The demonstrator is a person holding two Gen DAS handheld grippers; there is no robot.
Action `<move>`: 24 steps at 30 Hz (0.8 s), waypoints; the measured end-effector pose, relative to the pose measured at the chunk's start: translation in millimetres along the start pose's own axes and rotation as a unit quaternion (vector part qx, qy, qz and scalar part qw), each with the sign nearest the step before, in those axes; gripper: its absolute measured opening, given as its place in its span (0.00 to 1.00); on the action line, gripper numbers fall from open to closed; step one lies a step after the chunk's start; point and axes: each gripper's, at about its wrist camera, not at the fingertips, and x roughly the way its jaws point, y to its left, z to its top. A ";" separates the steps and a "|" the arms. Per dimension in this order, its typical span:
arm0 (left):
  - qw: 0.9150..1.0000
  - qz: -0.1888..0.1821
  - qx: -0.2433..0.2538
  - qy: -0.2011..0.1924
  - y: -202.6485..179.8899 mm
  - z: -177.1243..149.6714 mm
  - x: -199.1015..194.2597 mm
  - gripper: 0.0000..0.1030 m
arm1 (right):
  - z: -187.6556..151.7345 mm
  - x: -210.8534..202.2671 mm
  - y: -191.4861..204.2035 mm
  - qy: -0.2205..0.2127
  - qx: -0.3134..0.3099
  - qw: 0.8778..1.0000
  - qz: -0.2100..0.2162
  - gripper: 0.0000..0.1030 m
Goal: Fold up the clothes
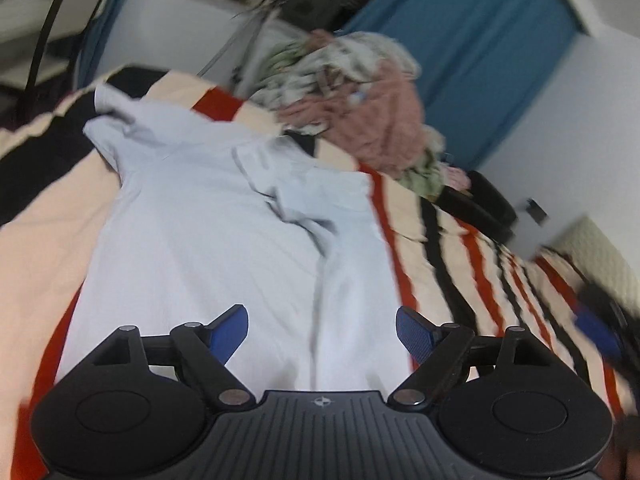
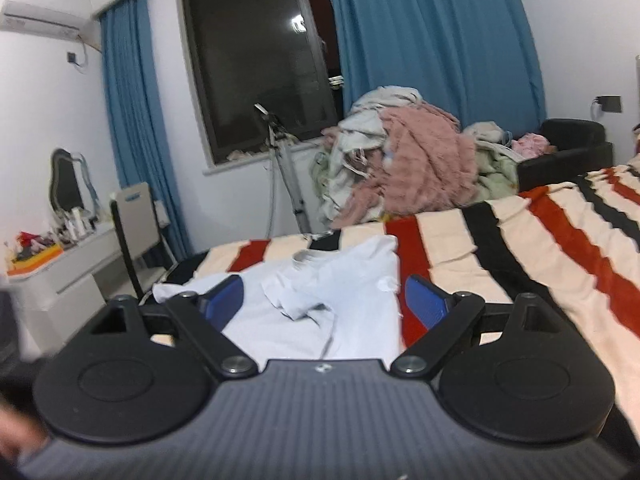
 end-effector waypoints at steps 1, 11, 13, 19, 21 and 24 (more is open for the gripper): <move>1.000 -0.001 -0.018 0.002 8.3 12.5 19.3 0.80 | -6.9 4.6 -1.3 -0.004 -0.004 1.000 -0.002 0.52; 0.996 0.058 -0.007 -0.063 31.4 100.3 201.2 0.73 | -48.2 63.9 -28.6 0.007 0.010 1.000 0.004 0.94; 0.997 0.059 -0.016 -0.049 33.8 112.4 235.7 0.72 | -54.8 80.5 -29.6 0.019 0.013 1.000 0.006 0.93; 0.993 0.118 0.002 -0.032 30.7 142.1 312.2 0.12 | -70.9 122.3 -38.3 0.056 0.034 0.998 -0.009 0.93; 0.991 0.122 0.047 -0.034 19.0 153.4 325.3 0.06 | -73.4 128.1 -43.7 0.055 0.047 0.997 -0.018 0.93; 0.972 0.159 0.162 -0.053 -10.7 164.0 337.6 0.06 | -76.7 134.3 -51.9 0.057 0.066 0.996 -0.030 0.93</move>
